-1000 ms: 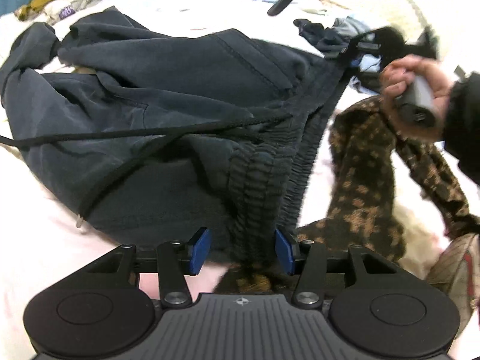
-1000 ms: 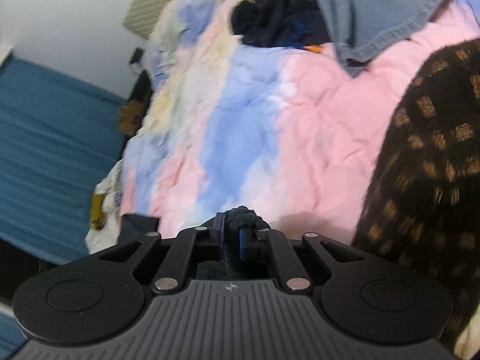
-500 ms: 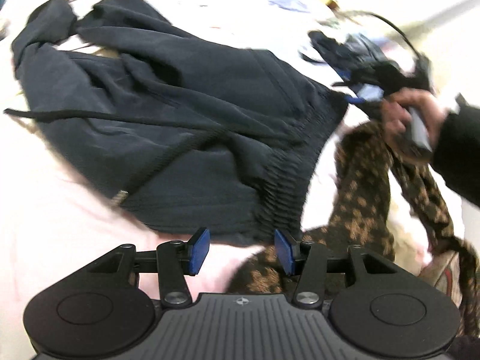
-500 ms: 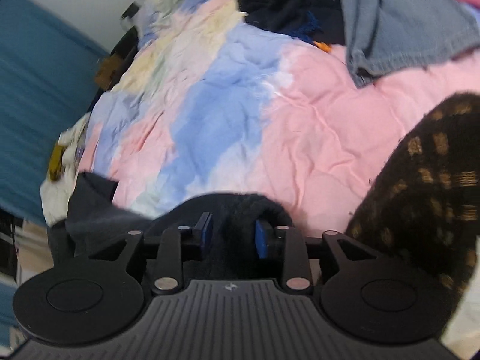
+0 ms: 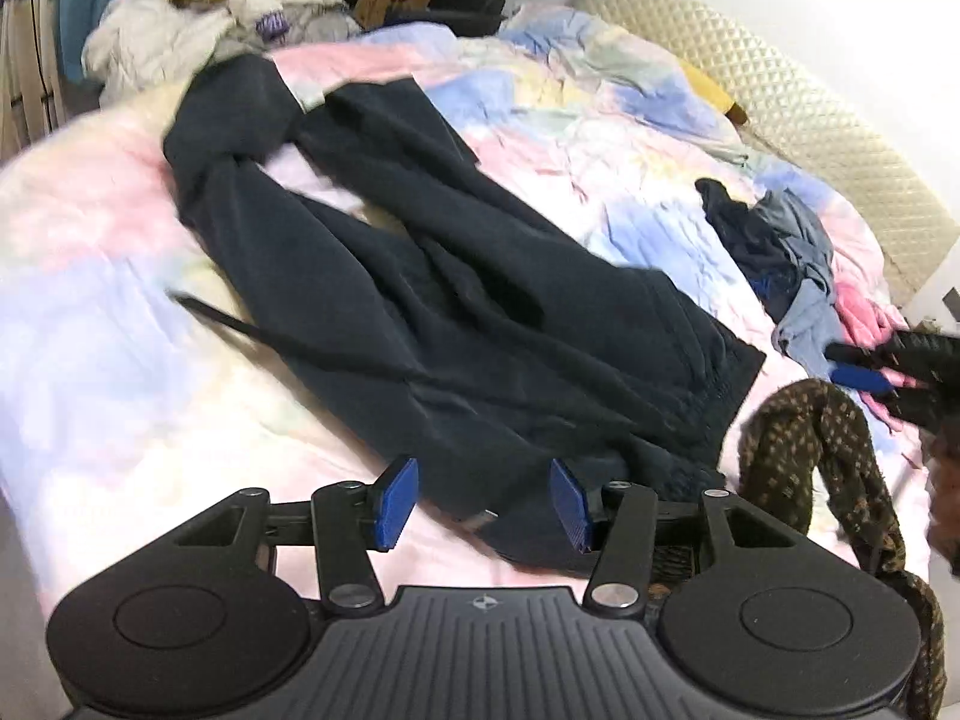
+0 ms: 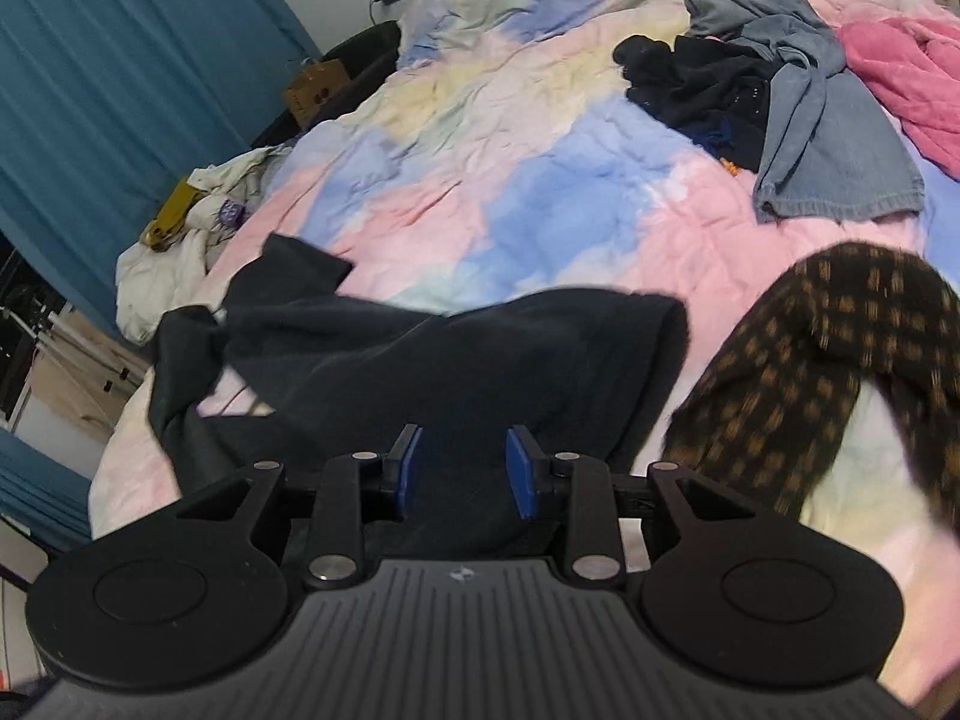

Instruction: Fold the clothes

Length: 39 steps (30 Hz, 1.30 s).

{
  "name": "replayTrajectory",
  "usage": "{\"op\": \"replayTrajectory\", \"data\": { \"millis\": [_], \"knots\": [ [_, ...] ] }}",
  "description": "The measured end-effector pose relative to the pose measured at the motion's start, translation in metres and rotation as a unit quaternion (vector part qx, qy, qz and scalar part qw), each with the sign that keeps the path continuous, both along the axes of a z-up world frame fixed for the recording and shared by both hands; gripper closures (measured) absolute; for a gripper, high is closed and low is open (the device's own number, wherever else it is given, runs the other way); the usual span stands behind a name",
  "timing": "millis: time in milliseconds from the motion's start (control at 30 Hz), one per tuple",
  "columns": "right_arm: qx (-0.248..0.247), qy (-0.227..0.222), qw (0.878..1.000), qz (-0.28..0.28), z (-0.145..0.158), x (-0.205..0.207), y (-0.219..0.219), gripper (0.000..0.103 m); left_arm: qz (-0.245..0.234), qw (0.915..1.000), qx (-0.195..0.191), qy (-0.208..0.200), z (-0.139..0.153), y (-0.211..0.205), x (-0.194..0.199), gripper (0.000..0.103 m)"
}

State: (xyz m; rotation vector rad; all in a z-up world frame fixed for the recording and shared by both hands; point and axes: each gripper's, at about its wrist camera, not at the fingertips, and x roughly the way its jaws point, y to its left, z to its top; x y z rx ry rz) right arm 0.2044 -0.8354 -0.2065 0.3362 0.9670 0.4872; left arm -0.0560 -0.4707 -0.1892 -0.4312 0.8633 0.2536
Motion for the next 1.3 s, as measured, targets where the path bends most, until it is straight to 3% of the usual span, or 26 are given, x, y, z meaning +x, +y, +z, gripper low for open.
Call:
{"op": "replayTrajectory", "data": {
  "millis": [400,533,700,833,1033,1300],
  "knots": [
    [-0.026,-0.021,0.998,-0.056,0.072,-0.134,0.093,0.070,-0.062,0.9976,0.004,-0.031,0.069,0.105,-0.028,0.052],
    [-0.040,-0.030,0.998,-0.031,0.080,-0.163,0.129,0.070,-0.052,0.9976,0.006,-0.044,0.088,0.132,-0.043,0.052],
    [-0.045,-0.044,0.998,0.020,0.077,-0.193,0.177,0.070,-0.003,0.9990,0.009,-0.044,0.105,0.174,-0.069,0.052],
    [-0.055,-0.045,0.997,0.035,0.073,-0.215,0.217,0.070,0.013,0.9994,0.005,-0.032,0.109,0.216,-0.086,0.052],
    [-0.063,-0.043,0.997,0.006,0.069,-0.242,0.272,0.070,0.027,0.9982,-0.047,-0.027,0.097,0.298,-0.086,0.052],
    [-0.056,-0.027,0.994,-0.093,0.069,-0.261,0.342,0.070,-0.061,0.9969,-0.049,-0.004,0.094,0.392,-0.056,0.052]
  ]
}}
